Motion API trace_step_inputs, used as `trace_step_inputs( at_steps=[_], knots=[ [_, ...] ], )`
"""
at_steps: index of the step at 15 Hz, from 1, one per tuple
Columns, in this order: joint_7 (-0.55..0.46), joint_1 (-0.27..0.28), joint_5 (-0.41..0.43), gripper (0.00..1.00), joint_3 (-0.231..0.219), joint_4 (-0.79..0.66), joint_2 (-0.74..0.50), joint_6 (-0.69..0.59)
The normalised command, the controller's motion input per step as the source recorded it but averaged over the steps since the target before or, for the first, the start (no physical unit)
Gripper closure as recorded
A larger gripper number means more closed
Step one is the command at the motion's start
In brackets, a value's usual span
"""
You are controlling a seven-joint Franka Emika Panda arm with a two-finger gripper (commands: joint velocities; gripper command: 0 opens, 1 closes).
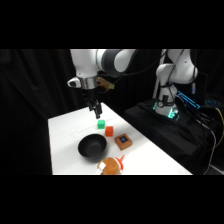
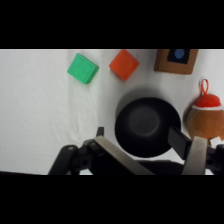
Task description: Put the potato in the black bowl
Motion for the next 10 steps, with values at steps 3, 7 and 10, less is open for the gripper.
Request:
trace_step_inputs(
  at_steps=[3,7,10],
  knots=[
    [0.01,-0.024,0.035,0.00,0.053,-0.01,0.01,0.05],
    [0.08,0.044,0.046,0.00,0.090,-0.05,0.01,0.12],
    [0.14,0.122,0.052,0.00,0.111,-0.03,0.04,0.16]
  ],
)
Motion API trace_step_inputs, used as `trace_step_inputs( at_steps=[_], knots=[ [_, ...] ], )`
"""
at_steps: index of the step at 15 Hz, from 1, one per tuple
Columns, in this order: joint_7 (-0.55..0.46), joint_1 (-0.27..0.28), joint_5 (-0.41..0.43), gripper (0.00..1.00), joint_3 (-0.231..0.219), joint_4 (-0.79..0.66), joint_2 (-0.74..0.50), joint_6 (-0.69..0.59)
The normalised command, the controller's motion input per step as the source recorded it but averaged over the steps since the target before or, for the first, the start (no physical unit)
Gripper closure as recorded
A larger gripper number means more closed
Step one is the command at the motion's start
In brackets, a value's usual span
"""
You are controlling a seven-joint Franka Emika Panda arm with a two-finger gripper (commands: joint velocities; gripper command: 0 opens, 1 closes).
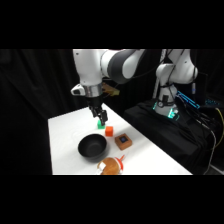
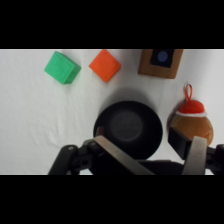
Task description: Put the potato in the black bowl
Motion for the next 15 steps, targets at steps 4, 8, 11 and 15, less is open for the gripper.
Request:
trace_step_inputs(
  at_steps=[4,8,11,15],
  knots=[
    [0.15,0.146,0.042,0.00,0.096,0.05,0.10,0.16],
    [0.09,0.108,0.058,0.00,0.062,0.20,0.24,0.14],
    [0.05,0.097,0.056,0.00,0.048,0.29,0.34,0.18],
    [0.02,0.087,0.045,0.00,0.024,0.32,0.40,0.24]
  ],
)
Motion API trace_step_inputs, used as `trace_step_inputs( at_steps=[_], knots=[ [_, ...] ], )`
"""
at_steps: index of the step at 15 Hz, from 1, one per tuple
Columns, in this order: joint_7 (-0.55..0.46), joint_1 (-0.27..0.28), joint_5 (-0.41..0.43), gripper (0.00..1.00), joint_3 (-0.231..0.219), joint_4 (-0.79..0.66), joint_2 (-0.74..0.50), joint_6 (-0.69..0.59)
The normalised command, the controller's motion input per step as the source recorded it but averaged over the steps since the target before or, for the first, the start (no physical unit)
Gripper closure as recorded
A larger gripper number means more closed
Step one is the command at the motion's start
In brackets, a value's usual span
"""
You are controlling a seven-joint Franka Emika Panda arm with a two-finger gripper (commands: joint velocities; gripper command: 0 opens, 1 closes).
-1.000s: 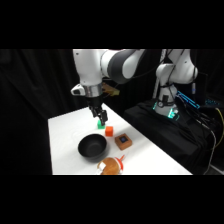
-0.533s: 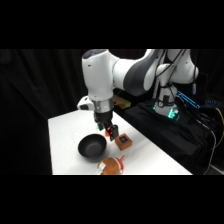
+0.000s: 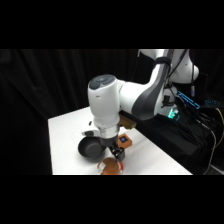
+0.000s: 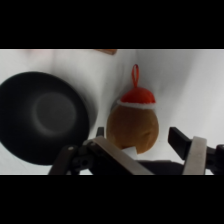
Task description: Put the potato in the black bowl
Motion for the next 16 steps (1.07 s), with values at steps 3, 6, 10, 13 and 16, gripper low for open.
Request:
trace_step_inputs(
  at_steps=[3,6,10,13,16],
  knots=[
    [0.00,0.064,-0.006,0.00,-0.036,0.32,0.41,0.24],
    [-0.05,0.033,0.010,0.00,-0.047,0.30,0.37,0.17],
    [-0.06,0.029,0.010,0.25,-0.044,0.25,0.27,0.10],
    [-0.04,0.033,0.003,0.42,-0.032,0.18,0.13,0.06],
    [-0.05,0.017,0.015,0.65,-0.015,0.13,0.06,0.04]
  ],
)
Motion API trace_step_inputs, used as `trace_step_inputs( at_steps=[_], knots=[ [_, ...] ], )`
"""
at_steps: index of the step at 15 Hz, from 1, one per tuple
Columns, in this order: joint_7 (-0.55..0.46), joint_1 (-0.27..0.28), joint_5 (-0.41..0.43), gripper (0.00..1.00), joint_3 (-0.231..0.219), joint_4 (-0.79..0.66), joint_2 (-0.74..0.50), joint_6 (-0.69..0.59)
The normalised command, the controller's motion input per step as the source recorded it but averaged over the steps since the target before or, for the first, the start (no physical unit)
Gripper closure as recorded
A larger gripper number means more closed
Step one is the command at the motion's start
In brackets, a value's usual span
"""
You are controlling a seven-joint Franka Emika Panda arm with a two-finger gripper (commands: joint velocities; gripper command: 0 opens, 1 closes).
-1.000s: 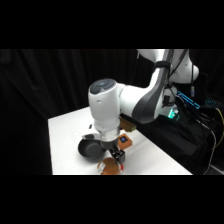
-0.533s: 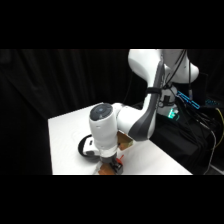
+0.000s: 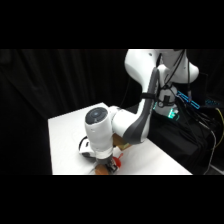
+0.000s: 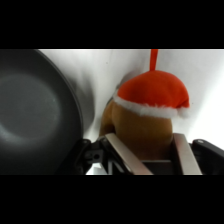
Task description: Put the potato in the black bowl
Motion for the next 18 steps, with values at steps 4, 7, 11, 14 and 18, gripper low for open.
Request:
trace_step_inputs(
  at_steps=[4,7,11,14,18],
  knots=[
    [-0.07,-0.006,0.024,0.95,-0.007,0.10,0.00,0.00],
    [-0.07,-0.012,0.036,0.93,-0.001,0.06,-0.10,-0.08],
    [-0.07,-0.019,0.041,0.93,0.003,-0.02,-0.27,-0.21],
    [-0.05,-0.009,0.013,0.94,-0.016,-0.09,-0.41,-0.28],
    [-0.04,-0.045,-0.018,0.94,-0.046,-0.09,-0.36,-0.25]
  ],
)
